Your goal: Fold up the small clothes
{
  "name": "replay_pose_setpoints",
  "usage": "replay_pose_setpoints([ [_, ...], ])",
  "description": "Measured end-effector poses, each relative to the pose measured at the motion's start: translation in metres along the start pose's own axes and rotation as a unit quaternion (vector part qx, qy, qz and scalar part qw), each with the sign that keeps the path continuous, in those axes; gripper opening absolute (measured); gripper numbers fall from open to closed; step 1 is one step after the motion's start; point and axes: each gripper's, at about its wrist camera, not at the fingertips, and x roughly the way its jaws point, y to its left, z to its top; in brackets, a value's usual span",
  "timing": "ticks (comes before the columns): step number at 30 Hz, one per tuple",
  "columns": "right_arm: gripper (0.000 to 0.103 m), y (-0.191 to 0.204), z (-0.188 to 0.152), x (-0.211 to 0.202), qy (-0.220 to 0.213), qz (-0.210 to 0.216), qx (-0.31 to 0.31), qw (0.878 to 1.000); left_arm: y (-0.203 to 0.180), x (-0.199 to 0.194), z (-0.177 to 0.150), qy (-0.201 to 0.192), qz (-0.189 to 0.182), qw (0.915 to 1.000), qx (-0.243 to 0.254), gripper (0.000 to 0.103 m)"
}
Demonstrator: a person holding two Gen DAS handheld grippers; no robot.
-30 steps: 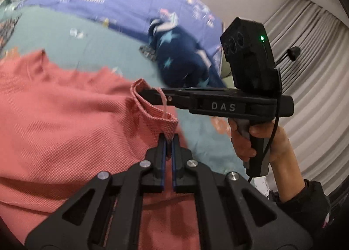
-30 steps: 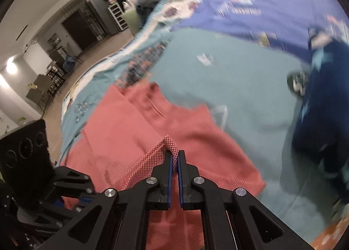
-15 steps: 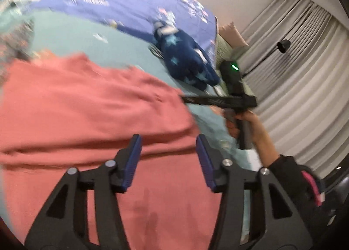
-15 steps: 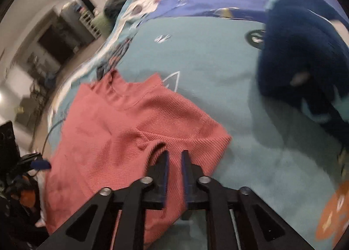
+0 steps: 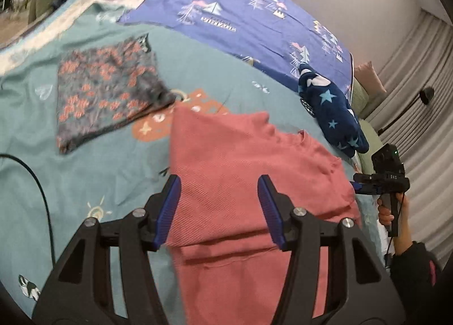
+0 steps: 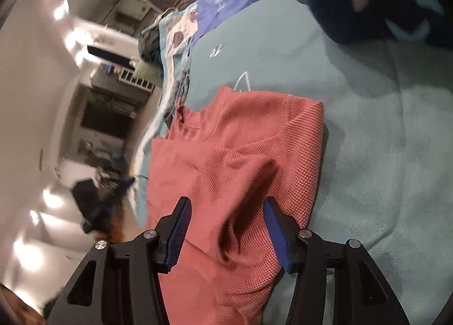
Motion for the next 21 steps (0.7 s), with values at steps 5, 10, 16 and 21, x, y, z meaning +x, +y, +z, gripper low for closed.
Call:
replay_pose_setpoints([
  [5, 0.060, -0.013, 0.003, 0.000, -0.012, 0.026, 0.045, 0.999, 0.016, 0.008, -0.004, 0.019, -0.036, 0.9984, -0.040, 0.057],
  [10, 0.005, 0.004, 0.003, 0.018, 0.002, -0.004, 0.019, 1.000, 0.016, 0.014, 0.000, 0.017, -0.025, 0.9991, -0.030, 0.057],
  [16, 0.003, 0.021, -0.006, 0.012, -0.007, -0.085, -0.033, 0.996, 0.020, 0.018, 0.002, 0.021, -0.031, 0.9989, -0.027, 0.057],
  [21, 0.003, 0.013, -0.015, -0.007, -0.012, -0.109, -0.031, 0.993, 0.025, 0.031, -0.002, 0.045, -0.009, 0.9988, -0.014, 0.057],
])
